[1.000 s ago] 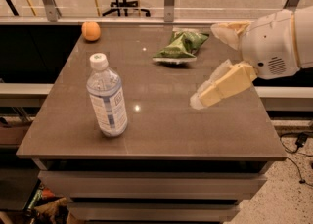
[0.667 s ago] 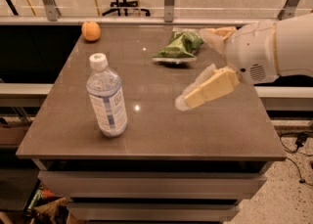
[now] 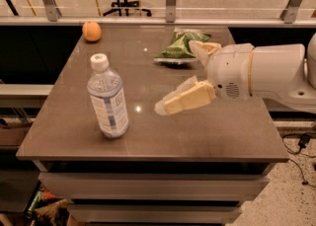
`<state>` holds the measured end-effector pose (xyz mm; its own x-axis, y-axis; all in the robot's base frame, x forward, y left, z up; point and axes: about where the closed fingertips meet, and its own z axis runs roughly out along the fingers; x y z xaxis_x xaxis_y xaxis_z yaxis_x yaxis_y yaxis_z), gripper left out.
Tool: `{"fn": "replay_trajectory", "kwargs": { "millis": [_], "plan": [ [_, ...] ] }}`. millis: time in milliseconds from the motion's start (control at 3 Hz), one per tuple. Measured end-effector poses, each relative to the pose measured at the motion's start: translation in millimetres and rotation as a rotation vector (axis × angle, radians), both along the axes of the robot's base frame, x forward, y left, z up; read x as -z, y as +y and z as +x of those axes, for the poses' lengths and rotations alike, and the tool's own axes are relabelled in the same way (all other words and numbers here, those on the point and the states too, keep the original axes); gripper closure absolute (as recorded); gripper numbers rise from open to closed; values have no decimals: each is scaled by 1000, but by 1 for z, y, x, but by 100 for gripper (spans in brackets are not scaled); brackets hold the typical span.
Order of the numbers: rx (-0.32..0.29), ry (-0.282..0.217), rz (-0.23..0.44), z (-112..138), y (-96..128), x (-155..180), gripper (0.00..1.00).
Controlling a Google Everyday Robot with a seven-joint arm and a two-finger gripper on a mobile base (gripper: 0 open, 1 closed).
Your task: Move blue plastic bottle near orange
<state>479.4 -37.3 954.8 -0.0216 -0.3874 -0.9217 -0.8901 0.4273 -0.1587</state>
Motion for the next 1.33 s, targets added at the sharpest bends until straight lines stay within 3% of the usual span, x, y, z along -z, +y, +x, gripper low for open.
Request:
{"fn": "replay_trajectory", "kwargs": {
  "millis": [333, 667, 1333],
  "plan": [
    [45, -17, 84, 4, 7, 7, 0],
    [47, -24, 129, 8, 17, 10, 0],
    [11, -28, 147, 16, 40, 11, 0]
  ]
}}
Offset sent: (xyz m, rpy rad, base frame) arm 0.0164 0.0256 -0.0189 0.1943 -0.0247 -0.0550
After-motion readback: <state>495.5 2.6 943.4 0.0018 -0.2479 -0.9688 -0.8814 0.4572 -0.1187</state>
